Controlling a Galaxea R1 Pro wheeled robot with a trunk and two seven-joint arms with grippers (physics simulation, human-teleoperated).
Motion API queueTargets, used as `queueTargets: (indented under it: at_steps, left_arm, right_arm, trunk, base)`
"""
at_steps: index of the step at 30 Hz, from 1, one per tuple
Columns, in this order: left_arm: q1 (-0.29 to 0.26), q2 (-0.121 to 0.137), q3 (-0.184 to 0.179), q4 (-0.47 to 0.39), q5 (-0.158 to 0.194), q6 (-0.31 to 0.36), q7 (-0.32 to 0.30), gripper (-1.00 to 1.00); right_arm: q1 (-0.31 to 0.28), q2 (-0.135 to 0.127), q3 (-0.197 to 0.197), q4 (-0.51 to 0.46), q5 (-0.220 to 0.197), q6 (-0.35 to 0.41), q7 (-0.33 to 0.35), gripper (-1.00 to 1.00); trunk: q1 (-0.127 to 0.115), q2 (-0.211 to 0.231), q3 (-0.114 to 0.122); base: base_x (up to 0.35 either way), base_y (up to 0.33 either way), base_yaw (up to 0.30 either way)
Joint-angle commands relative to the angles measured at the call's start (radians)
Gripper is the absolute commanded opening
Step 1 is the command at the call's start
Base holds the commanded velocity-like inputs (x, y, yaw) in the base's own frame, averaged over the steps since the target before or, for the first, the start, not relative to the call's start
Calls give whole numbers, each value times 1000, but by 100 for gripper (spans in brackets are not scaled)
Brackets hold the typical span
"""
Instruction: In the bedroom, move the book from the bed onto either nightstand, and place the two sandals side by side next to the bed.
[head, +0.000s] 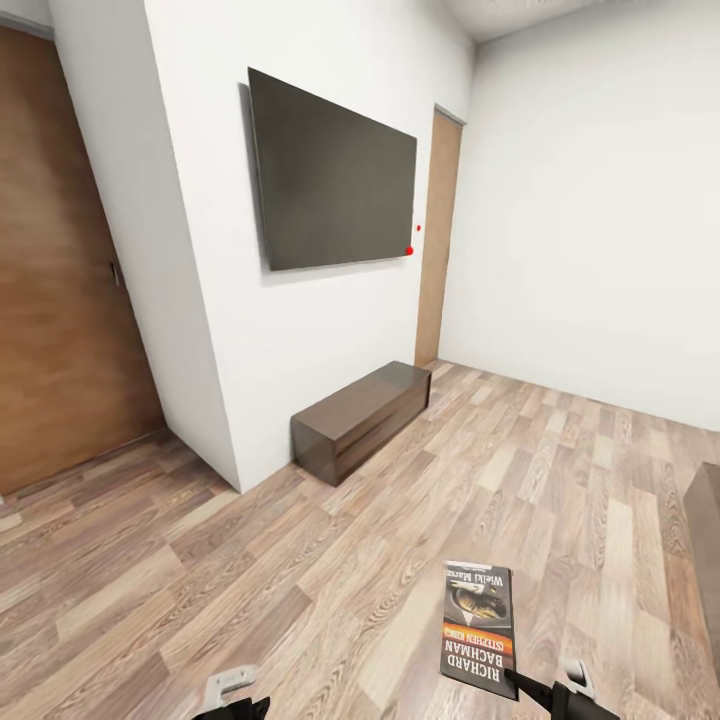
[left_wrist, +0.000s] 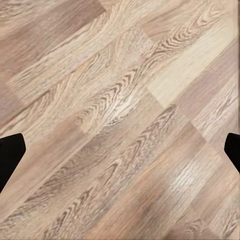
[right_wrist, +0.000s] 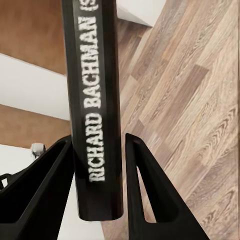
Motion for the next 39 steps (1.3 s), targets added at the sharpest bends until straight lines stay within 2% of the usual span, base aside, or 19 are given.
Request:
queueTargets:
  at_steps: [1, 8, 18, 39]
  left_arm:
    - [-1, 0, -9, 1, 10, -3, -4, 100]
    - [-1, 1, -9, 1, 10, -3, -4, 100]
    - [-1, 2, -9, 1, 10, -3, -4, 100]
    - [-1, 0, -9, 1, 10, -3, -4, 100]
  right_arm:
    - [-1, 0, -7, 0, -2, 11, 3, -100]
    - [-1, 0, -7, 0, -2, 11, 3, -100]
    - [-1, 0, -7, 0, -2, 11, 3, -100]
    - [-1, 0, -7, 0, -2, 11, 3, -100]
  trunk:
    - [0, -1, -1]
    - [0, -1, -1]
    - [0, -1, -1]
    - [0, -1, -1]
  base:
    - [0, 0, -199]
    - [73, 0, -199]
    - [230, 0, -199]
    - [11, 0, -199]
